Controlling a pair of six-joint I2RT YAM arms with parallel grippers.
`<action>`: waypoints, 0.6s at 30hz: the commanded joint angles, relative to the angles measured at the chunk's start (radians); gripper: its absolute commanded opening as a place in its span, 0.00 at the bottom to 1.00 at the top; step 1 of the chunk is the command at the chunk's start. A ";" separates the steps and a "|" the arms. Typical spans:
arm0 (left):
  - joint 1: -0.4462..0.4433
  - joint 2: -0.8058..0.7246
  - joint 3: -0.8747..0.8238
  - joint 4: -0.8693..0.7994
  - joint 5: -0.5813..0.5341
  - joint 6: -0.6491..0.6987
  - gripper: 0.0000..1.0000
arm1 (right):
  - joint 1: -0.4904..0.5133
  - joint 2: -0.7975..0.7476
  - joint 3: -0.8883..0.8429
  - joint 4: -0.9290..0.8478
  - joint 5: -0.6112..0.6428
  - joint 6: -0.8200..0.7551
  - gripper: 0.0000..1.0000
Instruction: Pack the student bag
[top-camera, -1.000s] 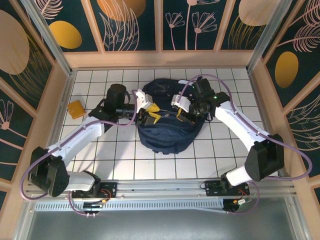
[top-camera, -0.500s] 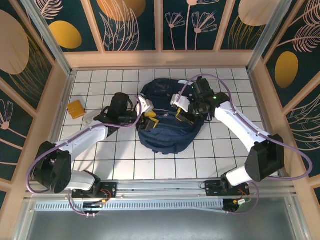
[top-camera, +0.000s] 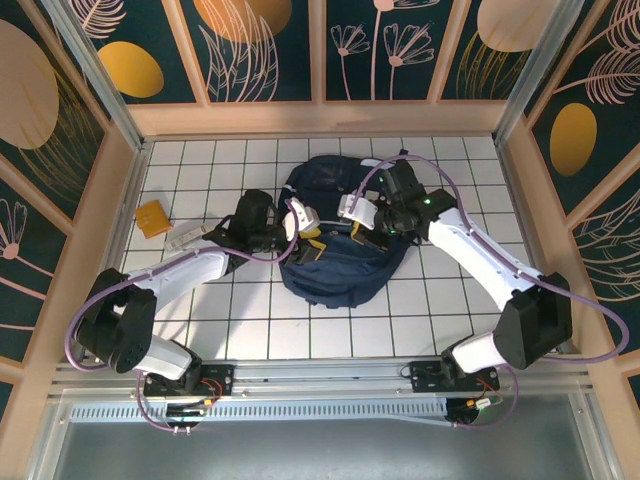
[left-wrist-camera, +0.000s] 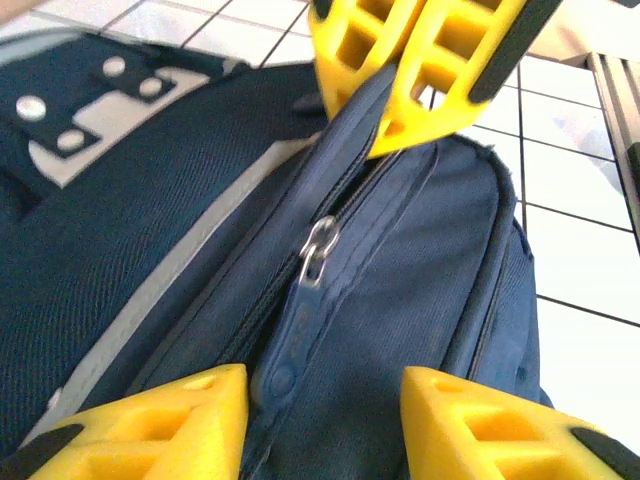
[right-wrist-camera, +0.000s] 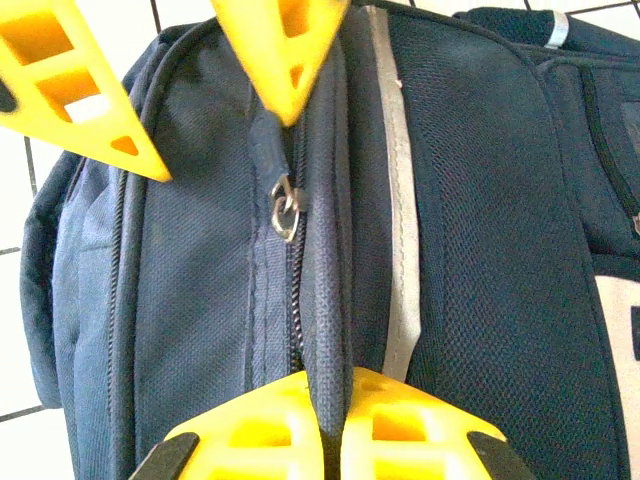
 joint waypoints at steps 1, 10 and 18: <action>-0.014 -0.006 -0.042 0.139 0.069 0.105 0.40 | 0.048 -0.069 -0.026 0.069 -0.129 -0.056 0.00; -0.014 -0.012 -0.092 0.188 0.050 0.118 0.29 | 0.068 -0.124 -0.083 0.116 -0.159 -0.075 0.00; -0.015 0.013 -0.089 0.194 0.042 0.090 0.06 | 0.097 -0.101 -0.056 0.108 -0.088 -0.064 0.00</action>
